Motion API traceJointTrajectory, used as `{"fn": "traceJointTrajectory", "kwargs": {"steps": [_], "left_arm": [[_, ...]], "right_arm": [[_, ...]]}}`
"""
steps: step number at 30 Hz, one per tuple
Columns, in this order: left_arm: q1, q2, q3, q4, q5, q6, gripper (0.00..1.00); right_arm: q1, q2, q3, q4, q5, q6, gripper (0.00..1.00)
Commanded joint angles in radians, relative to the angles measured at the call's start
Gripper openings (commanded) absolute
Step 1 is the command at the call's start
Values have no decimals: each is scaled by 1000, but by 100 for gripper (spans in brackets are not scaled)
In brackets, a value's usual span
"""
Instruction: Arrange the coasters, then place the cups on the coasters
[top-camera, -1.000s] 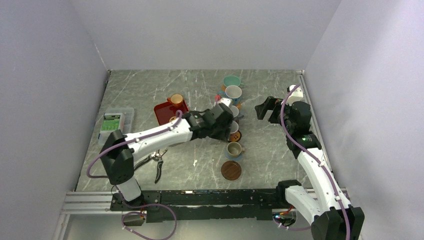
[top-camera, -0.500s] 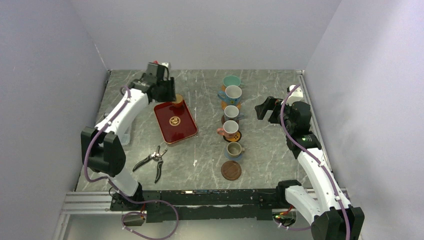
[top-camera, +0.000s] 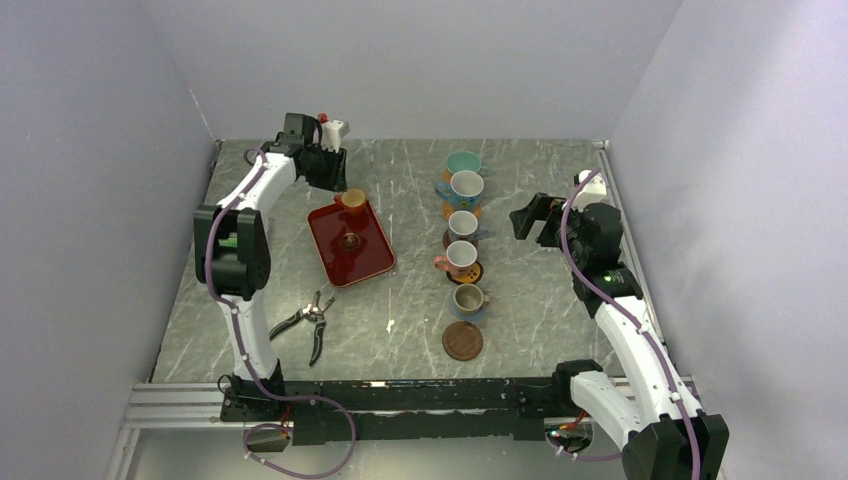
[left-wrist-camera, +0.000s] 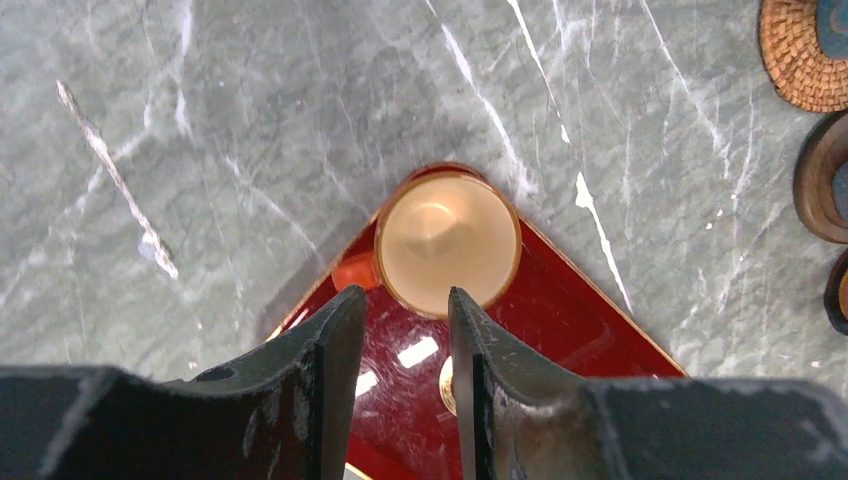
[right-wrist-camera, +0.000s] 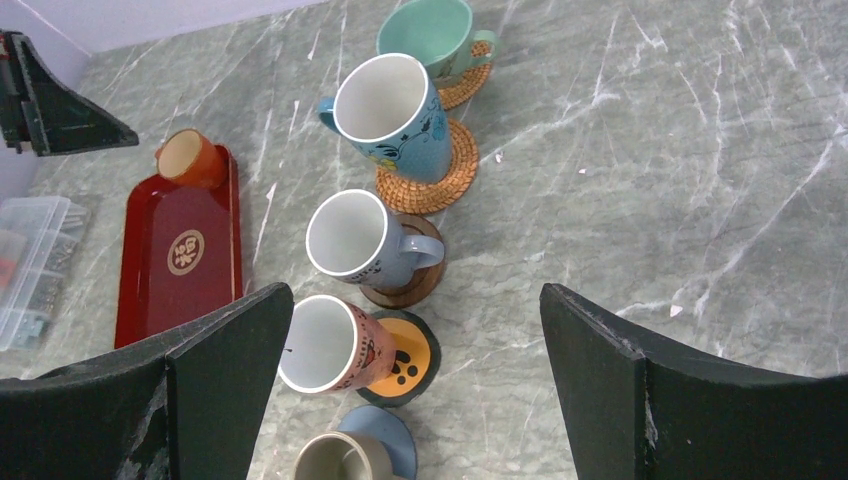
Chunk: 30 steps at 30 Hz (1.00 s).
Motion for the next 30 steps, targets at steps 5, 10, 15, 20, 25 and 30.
{"fn": "traceJointTrajectory", "kwargs": {"steps": [5, 10, 15, 20, 25, 30], "left_arm": [[6, 113, 137, 49, 47, 73, 42], [5, 150, 167, 49, 48, 78, 42], [5, 179, 182, 28, 43, 97, 42], [1, 202, 176, 29, 39, 103, 40], [-24, 213, 170, 28, 11, 110, 37], [-44, 223, 169, 27, -19, 116, 28]], "right_arm": [[2, -5, -5, 52, -28, -13, 100], [3, -6, -5, 51, -24, -15, 100], [2, 1, -2, 49, -30, -15, 100], [2, -2, -2, 47, -33, -14, 100], [3, 0, -2, 46, -32, -15, 100], [2, -5, -2, 44, -33, -14, 100]]}}
